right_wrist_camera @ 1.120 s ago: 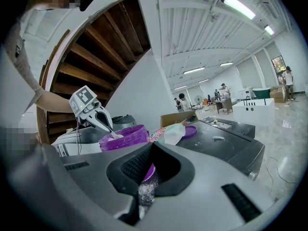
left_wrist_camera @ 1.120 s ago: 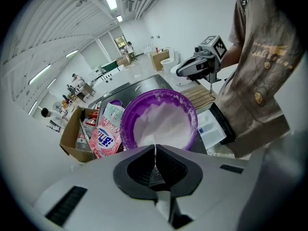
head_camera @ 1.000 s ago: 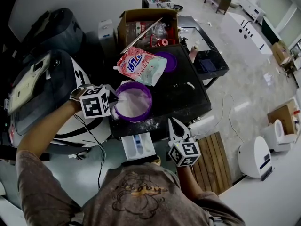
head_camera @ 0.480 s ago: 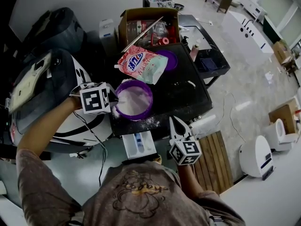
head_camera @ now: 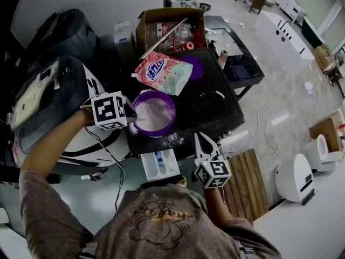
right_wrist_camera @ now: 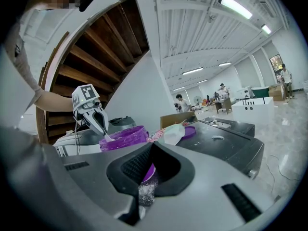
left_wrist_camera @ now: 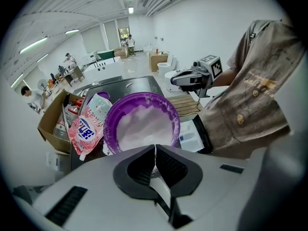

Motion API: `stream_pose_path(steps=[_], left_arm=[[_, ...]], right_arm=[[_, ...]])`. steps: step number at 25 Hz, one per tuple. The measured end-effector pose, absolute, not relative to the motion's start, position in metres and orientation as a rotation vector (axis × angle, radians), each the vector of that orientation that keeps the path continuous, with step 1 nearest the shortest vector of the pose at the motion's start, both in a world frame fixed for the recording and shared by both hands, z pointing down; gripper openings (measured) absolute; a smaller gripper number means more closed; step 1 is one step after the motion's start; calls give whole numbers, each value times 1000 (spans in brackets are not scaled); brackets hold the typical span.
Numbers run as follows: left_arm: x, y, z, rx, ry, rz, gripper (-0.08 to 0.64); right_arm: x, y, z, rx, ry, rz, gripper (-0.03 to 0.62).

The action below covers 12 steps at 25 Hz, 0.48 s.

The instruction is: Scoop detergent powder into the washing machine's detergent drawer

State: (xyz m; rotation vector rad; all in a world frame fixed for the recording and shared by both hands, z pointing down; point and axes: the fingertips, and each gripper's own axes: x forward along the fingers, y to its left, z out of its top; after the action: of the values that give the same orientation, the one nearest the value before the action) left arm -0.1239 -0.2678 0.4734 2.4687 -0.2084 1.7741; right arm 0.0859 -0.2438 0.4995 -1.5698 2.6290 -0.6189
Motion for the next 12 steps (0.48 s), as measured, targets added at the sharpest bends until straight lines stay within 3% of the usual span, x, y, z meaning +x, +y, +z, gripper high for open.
stream_pose_path(steps=[12], left_arm=[[-112, -254, 468, 2419, -152, 1548, 23]], right_arm=[[85, -242, 500, -1559, 2628, -624, -8]])
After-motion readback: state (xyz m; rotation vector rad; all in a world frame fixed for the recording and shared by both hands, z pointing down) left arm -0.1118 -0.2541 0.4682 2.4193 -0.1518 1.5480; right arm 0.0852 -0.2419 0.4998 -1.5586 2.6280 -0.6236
